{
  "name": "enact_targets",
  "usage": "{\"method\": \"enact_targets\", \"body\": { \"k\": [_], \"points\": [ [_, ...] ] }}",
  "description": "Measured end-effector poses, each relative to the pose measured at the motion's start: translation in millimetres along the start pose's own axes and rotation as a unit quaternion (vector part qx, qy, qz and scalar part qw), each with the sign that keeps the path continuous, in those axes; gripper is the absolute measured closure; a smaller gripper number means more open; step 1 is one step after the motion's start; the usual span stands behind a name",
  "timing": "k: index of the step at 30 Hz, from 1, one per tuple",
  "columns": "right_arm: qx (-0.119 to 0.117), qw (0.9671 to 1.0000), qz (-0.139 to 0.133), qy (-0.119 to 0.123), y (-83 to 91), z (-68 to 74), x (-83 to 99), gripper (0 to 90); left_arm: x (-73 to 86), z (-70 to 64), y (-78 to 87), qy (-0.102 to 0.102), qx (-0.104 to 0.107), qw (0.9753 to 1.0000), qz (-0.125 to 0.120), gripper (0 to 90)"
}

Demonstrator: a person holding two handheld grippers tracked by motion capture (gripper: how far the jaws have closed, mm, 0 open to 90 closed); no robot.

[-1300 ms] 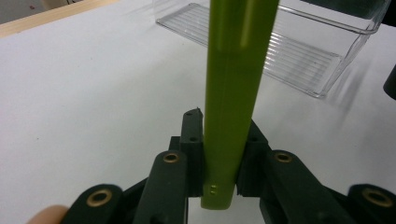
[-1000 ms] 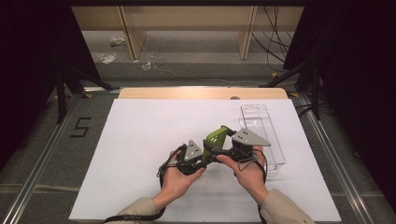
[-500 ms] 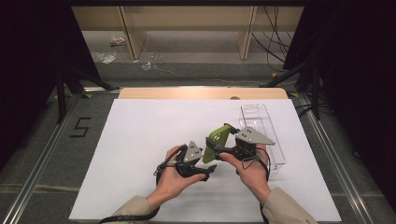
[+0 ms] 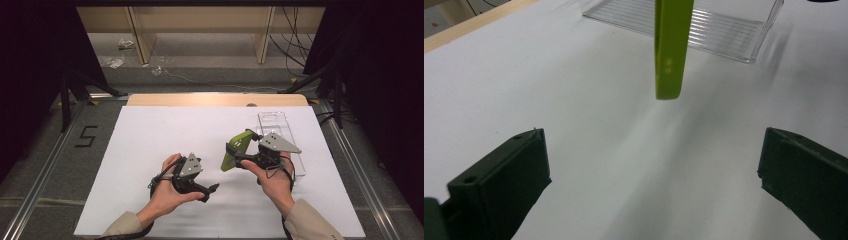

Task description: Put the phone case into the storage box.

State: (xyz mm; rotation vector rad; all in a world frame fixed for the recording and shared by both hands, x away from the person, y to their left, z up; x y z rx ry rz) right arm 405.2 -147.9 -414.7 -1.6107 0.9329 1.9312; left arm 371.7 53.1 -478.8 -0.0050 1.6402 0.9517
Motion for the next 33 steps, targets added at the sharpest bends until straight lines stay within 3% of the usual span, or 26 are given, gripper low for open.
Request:
{"method": "enact_targets", "body": {
  "k": [15,33],
  "points": [
    [0.013,0.9999,-0.008,-0.002,5.1,-9.1,-5.8,16.0,15.7,16.1,29.7,0.012,0.002,0.9998,-0.015,0.0],
    [0.025,0.9996,-0.012,-0.006,9.6,-18.4,-10.4,16.1,34.1,37.6,60.9,0.031,-0.019,0.9989,-0.03,0.0]
  ]
}}
Point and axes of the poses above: each handheld gripper's, and its own axes: y roughly backward along the jaws, x roughly out of its underside, z roughly to its left, the point moved 4 cm from there along -y, roughly forward along the jaws, and after that the axes turned 3 degrees about z, right-handed, at the moved point
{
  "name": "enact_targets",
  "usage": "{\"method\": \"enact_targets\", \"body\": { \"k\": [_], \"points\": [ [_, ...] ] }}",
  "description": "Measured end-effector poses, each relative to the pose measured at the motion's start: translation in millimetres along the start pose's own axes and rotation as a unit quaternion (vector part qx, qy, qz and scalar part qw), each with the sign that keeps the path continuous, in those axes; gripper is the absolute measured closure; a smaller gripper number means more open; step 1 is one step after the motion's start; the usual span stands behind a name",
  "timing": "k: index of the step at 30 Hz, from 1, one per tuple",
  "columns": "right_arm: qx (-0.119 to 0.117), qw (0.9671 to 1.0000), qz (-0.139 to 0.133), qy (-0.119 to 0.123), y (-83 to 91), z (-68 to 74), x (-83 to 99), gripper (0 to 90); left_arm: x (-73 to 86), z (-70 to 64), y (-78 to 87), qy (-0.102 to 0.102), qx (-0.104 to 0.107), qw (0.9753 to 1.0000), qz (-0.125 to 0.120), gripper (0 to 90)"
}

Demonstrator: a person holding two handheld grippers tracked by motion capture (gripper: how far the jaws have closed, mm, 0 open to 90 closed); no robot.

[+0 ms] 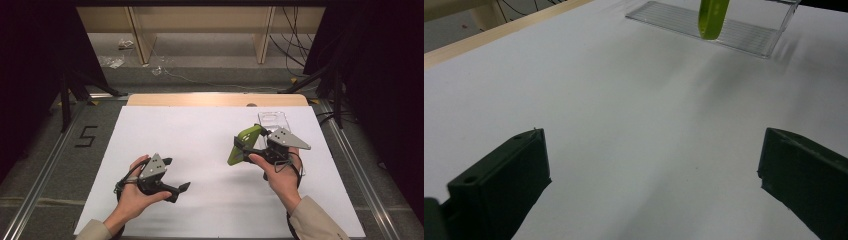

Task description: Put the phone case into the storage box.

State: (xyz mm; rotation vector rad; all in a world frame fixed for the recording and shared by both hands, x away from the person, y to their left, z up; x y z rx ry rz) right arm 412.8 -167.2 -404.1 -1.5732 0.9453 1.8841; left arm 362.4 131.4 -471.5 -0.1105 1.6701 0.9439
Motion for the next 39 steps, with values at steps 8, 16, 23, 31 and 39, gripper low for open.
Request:
{"method": "enact_targets", "body": {
  "k": [8,16,23,31,39],
  "points": [
    [0.005,1.0,-0.001,-0.001,2.2,-3.8,-2.5,16.1,7.4,4.9,6.7,0.006,-0.008,0.9999,-0.001,0.0],
    [0.016,0.9998,-0.006,-0.004,5.2,-11.2,-6.1,16.1,13.5,7.7,12.9,0.015,-0.02,0.9997,-0.002,0.0],
    [0.026,0.9995,-0.013,-0.009,8.8,-19.0,-10.9,16.1,14.9,7.8,15.1,0.018,-0.021,0.9996,-0.005,0.0],
    [0.043,0.9988,-0.018,-0.014,11.8,-30.9,-14.0,16.2,17.4,8.1,18.4,0.021,-0.023,0.9995,-0.005,0.0],
    [0.056,0.9979,-0.03,-0.013,17.8,-41.2,-21.2,16.2,17.5,7.4,19.5,0.021,-0.026,0.9994,-0.007,0.0]
  ]
}}
Point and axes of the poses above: each handheld gripper's, and its own axes: y roughly backward along the jaws, x roughly out of its underside, z roughly to its left, the point moved 4 cm from there along -y, roughly forward along the jaws, and after that the axes turned 3 degrees about z, right-handed, at the moved point
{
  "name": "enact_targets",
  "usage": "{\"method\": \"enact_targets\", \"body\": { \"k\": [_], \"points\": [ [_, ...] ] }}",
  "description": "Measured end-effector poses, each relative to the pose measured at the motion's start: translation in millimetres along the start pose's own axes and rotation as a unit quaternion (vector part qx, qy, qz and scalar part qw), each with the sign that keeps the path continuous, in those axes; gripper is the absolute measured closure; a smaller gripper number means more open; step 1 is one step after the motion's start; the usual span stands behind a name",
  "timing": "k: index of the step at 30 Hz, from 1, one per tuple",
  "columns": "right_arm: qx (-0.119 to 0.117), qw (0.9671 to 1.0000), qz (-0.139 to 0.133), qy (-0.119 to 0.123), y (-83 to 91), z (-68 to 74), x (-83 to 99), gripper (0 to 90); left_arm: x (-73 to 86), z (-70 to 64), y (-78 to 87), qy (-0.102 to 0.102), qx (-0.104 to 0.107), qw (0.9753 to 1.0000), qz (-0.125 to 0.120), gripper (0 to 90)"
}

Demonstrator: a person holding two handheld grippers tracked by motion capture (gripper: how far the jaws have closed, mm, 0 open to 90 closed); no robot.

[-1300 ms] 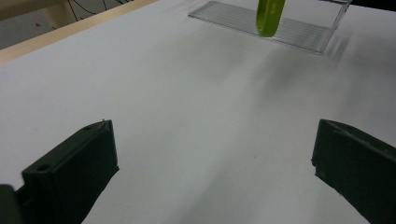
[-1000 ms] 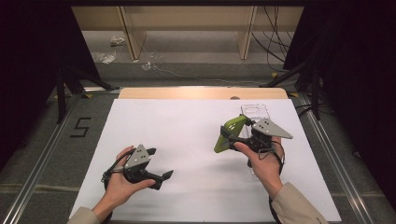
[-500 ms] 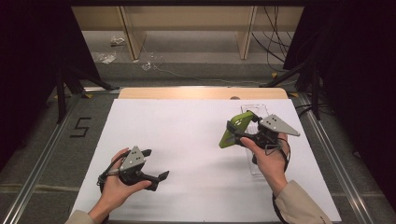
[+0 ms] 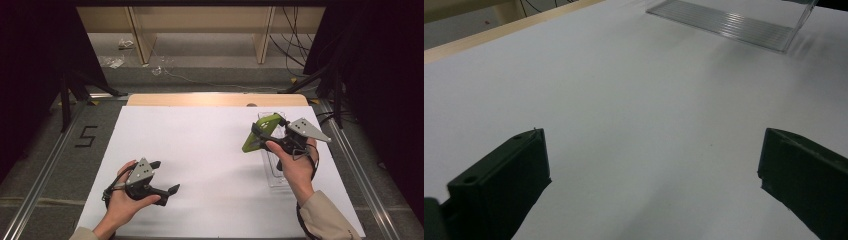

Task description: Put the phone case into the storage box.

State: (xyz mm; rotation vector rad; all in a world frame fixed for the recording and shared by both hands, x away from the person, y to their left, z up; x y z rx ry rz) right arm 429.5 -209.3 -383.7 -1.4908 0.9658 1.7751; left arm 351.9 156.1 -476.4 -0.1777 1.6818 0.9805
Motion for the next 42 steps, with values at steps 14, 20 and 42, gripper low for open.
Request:
{"method": "enact_targets", "body": {
  "k": [14,20,42],
  "points": [
    [0.026,0.9997,-0.003,-0.003,4.4,-14.8,-4.5,16.3,0.9,1.1,-0.2,0.001,0.0,1.0,-0.002,0.0],
    [0.033,0.9994,-0.003,-0.006,6.3,-20.1,-5.9,16.3,0.6,0.8,-0.9,-0.002,0.001,1.0,-0.001,0.0],
    [0.071,0.9974,-0.008,-0.009,14.6,-42.1,-13.9,16.4,0.7,4.5,0.6,0.002,-0.006,1.0,-0.004,0.0]
  ]
}}
Point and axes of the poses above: each handheld gripper's, and its own axes: y roughly backward along the jaws, x roughly out of its underside, z roughly to its left, the point moved 4 cm from there along -y, roughly forward along the jaws, and after that the axes turned 3 degrees about z, right-handed, at the moved point
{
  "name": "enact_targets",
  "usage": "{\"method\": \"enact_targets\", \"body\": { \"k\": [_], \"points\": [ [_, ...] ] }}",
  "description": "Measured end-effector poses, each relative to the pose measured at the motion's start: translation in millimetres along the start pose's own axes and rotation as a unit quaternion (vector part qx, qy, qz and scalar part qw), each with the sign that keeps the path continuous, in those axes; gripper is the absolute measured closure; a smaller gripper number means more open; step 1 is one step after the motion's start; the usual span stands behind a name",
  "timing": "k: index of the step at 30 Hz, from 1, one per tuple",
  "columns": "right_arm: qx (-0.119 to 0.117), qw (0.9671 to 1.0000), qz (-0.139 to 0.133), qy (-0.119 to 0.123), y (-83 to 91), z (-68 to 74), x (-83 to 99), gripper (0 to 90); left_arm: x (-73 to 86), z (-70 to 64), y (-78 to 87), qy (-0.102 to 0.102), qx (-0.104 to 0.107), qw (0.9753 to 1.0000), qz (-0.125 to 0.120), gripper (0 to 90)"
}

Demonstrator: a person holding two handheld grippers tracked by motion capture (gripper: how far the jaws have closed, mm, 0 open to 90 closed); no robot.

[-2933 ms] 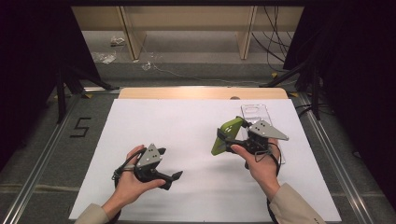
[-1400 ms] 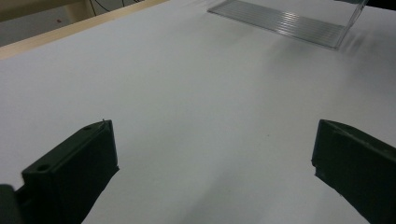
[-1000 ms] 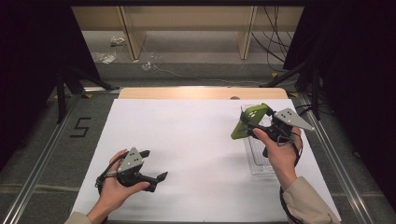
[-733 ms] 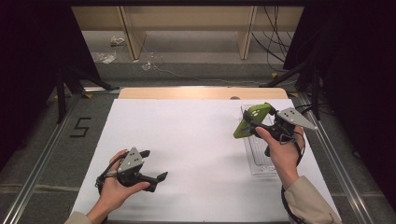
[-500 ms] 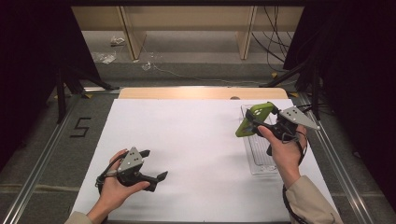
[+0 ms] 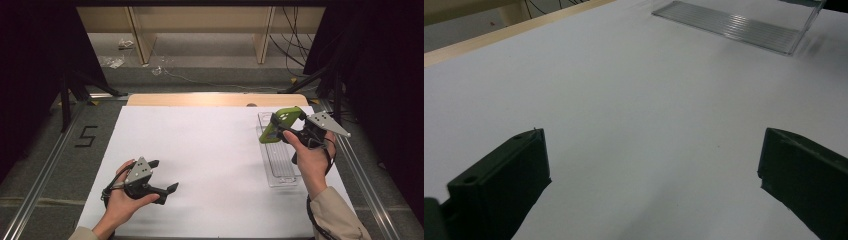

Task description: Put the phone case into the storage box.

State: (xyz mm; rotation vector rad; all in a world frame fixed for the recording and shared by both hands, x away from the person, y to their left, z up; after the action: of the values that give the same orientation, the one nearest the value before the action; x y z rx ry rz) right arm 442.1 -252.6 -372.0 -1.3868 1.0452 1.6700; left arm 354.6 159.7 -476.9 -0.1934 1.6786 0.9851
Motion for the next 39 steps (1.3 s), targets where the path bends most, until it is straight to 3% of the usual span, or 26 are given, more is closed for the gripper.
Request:
{"method": "enact_targets", "body": {
  "k": [18,39],
  "points": [
    [0.026,0.9996,0.009,0.006,-4.1,-12.3,2.9,16.5,0.3,0.7,-0.3,0.006,0.002,1.0,-0.002,0.0],
    [0.041,0.999,0.017,0.006,-9.1,-22.5,4.0,16.5,0.5,0.9,-0.9,0.008,0.001,1.0,-0.004,0.0]
  ]
}}
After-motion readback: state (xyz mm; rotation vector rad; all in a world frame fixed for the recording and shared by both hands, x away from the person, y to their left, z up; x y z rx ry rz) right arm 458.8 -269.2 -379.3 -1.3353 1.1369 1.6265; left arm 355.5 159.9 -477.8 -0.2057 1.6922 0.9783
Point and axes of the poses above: each handheld gripper's, and its own axes: y roughly backward along the jaws, x roughly out of its underside, z roughly to its left, the point moved 4 cm from there along -y, roughly forward along the jaws, and after that the axes turned 3 degrees about z, right-handed, at the moved point
